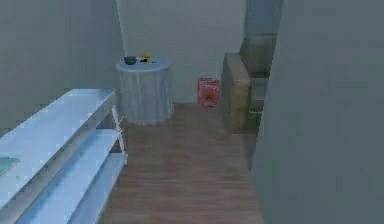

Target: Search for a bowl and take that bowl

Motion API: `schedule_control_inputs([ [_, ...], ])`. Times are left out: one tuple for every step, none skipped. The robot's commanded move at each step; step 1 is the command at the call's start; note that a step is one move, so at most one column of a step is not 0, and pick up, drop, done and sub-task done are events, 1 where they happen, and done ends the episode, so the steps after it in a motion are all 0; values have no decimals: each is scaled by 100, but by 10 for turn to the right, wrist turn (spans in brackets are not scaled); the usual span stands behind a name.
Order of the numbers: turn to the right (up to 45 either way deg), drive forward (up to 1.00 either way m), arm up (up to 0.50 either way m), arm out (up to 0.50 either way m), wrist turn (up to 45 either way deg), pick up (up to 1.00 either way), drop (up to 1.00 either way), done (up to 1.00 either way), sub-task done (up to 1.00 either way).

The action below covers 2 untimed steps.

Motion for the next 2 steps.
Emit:
schedule_control_inputs([
  [0,100,0,0,0,0,0,0,0],
  [0,95,0,0,0,0,0,0,0],
])
